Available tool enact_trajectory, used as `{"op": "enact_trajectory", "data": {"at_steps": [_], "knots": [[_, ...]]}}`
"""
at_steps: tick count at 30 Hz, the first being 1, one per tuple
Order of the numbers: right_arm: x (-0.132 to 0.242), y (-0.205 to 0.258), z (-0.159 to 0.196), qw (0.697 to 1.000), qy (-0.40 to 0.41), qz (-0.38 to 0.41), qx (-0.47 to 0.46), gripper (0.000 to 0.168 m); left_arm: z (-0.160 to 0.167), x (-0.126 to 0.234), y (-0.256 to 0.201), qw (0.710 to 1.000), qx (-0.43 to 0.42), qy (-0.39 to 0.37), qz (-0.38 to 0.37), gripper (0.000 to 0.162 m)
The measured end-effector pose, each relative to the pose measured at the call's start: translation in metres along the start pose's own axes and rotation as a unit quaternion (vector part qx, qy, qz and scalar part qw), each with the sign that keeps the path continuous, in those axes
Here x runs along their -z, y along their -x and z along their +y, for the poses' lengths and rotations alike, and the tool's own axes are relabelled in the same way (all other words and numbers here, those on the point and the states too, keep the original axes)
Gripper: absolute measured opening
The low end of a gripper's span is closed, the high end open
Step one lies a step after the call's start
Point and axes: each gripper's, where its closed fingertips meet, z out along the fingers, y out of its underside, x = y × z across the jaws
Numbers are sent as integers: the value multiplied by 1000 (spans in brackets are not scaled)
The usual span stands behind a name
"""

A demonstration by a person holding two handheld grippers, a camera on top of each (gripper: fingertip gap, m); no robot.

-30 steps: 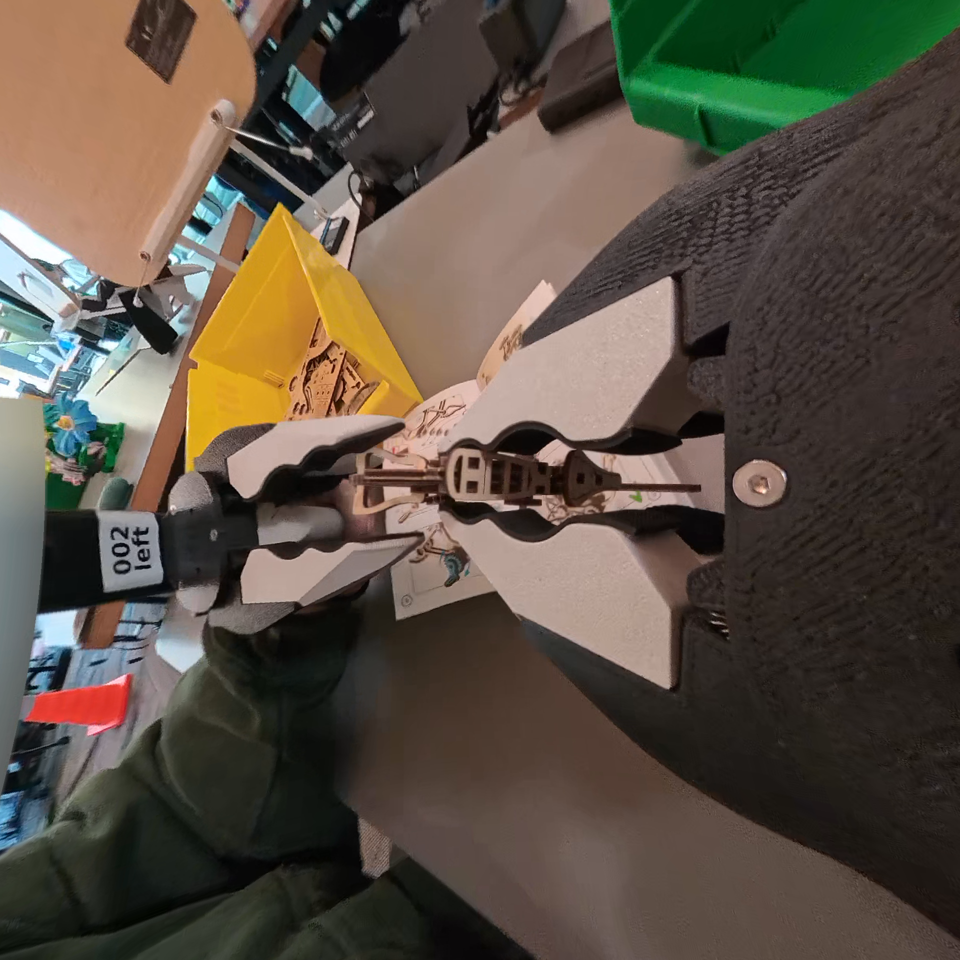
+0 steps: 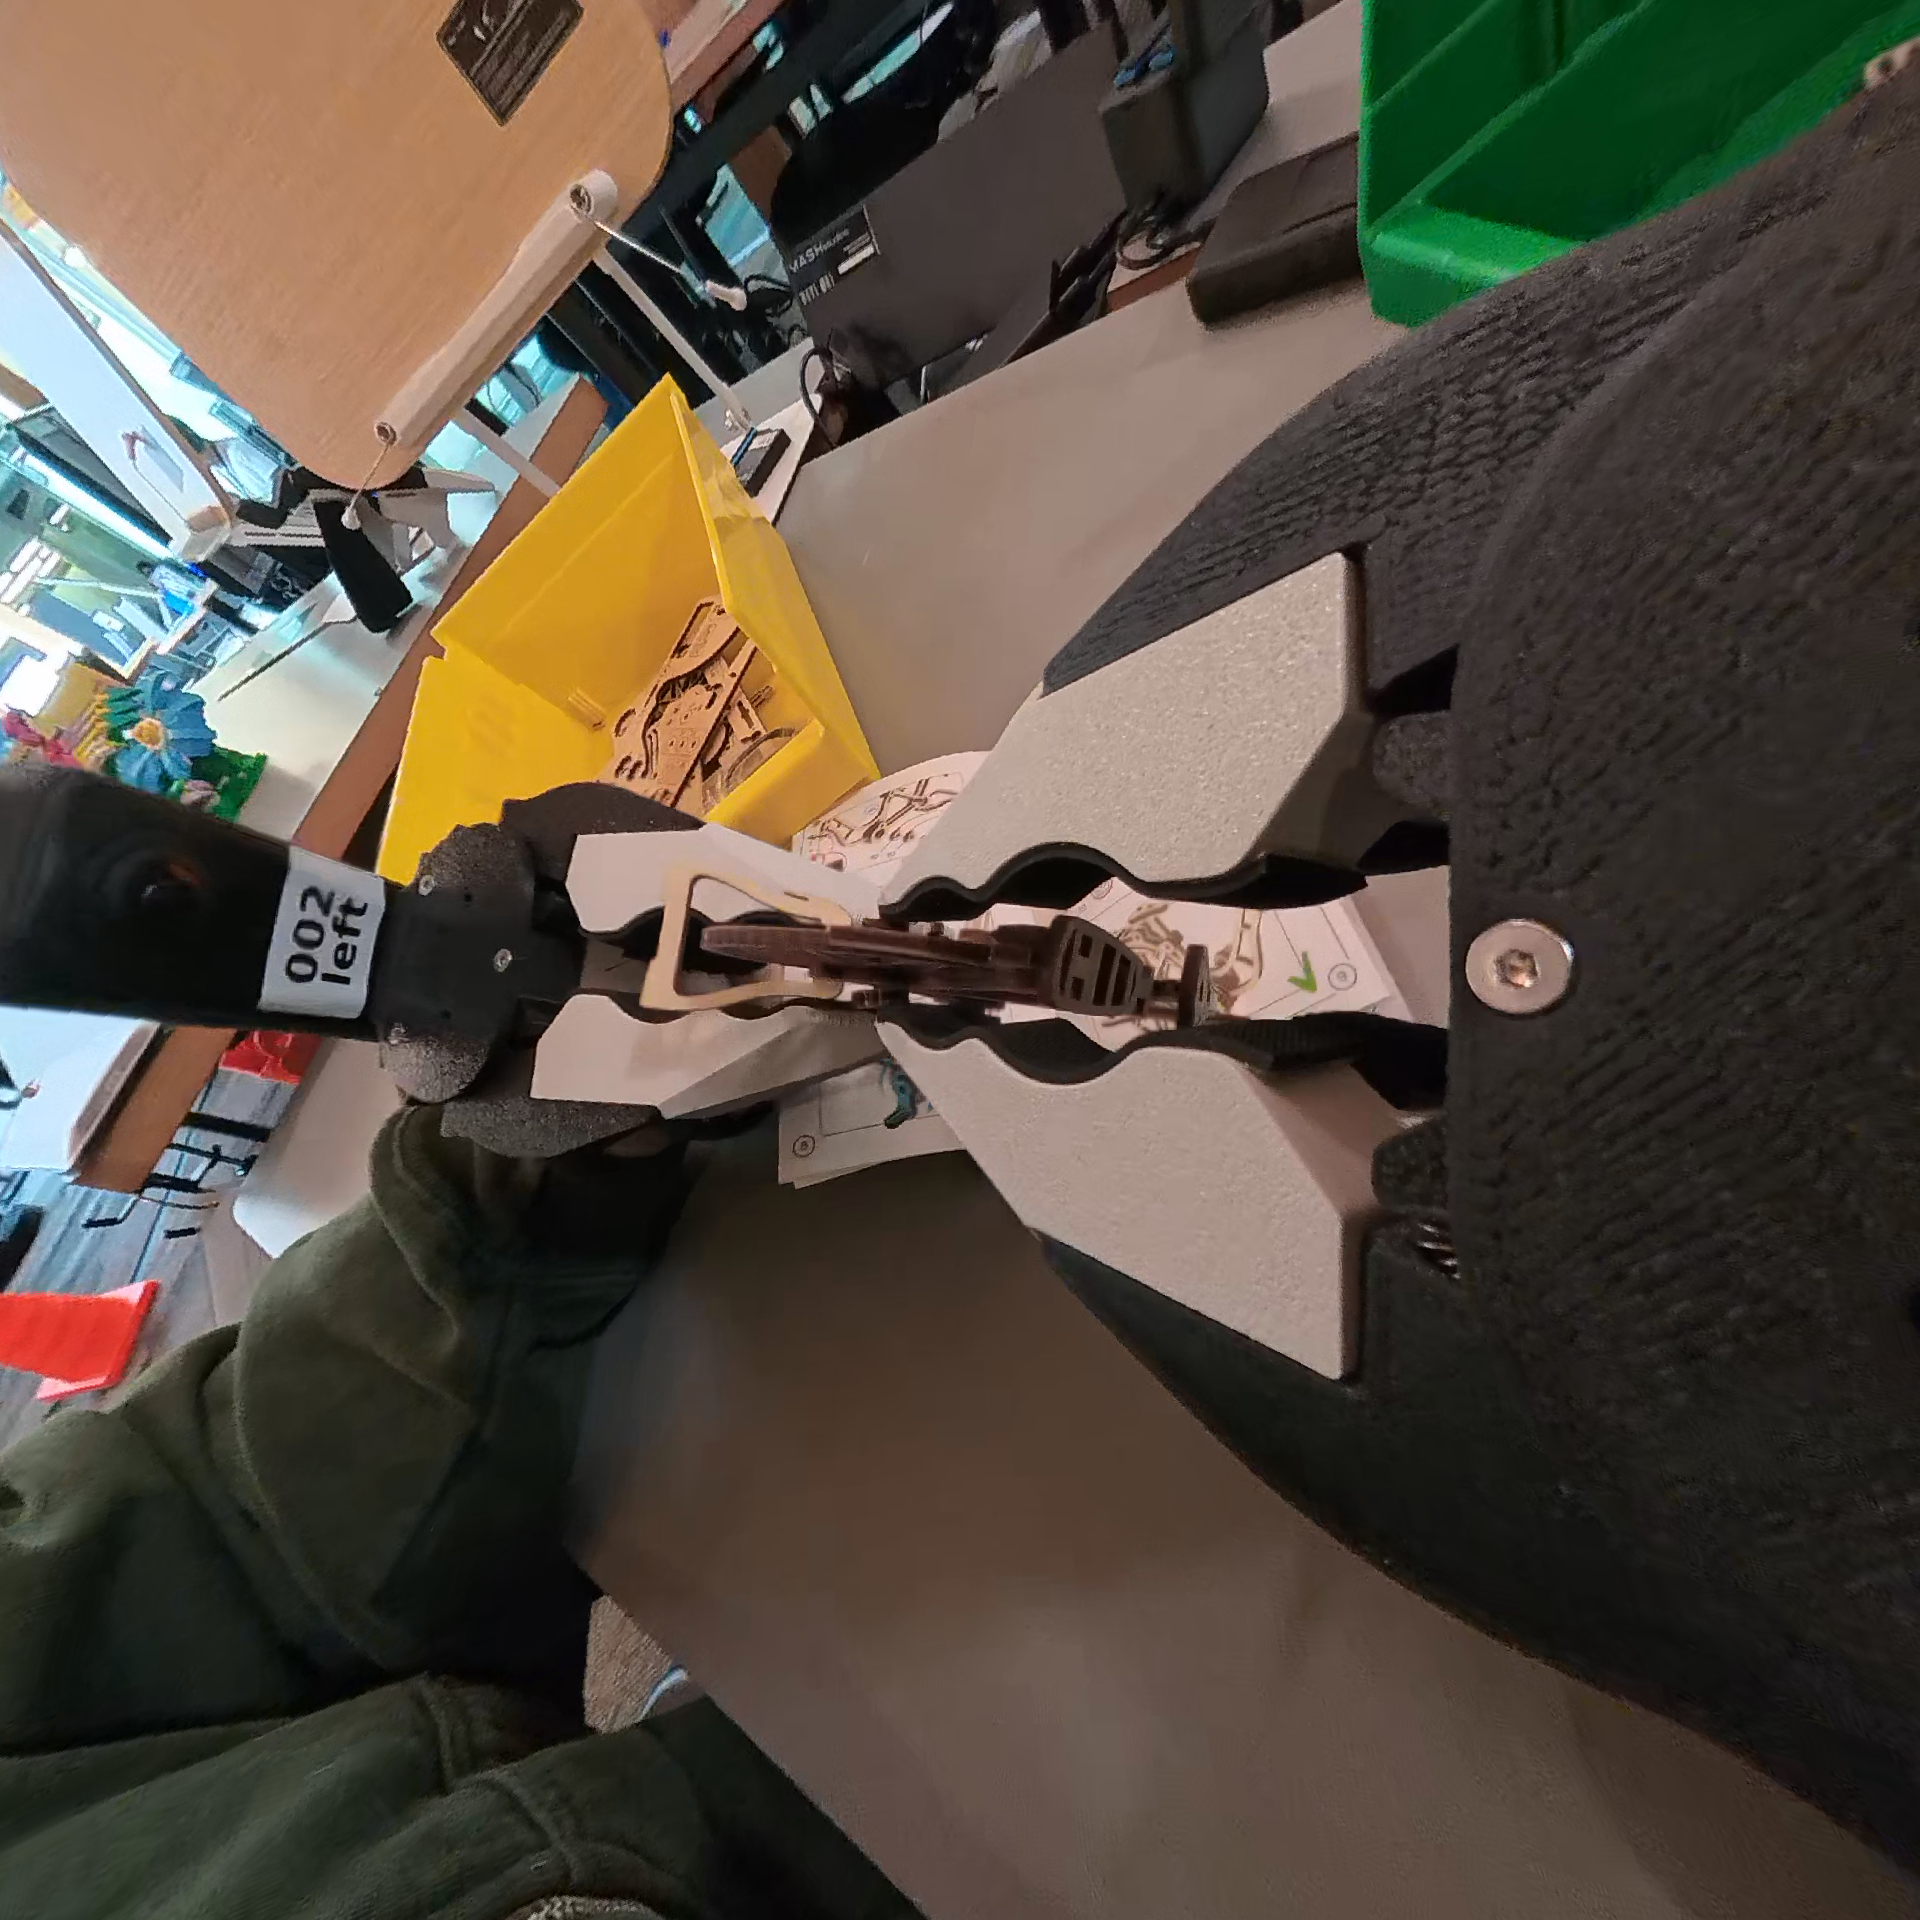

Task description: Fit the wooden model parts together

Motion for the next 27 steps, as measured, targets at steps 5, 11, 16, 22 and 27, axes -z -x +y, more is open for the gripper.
{"op": "enact_trajectory", "data": {"at_steps": [5,11,16,22,27], "knots": [[-1,0,-3,1000,-12,-4,-15,14,-1,1,1,1000,-6,1,-6,6],[-1,-1,-6,1000,-25,5,-13,14,-4,2,3,1000,-22,1,-19,6],[-1,-3,-7,999,-42,7,-33,14,-4,2,5,999,-25,5,-34,6],[-5,-3,-8,998,-50,10,-42,15,-4,0,5,999,-30,8,-41,6],[-5,-8,-14,995,-54,19,-81,14,-10,4,11,994,-76,5,-80,6]]}}
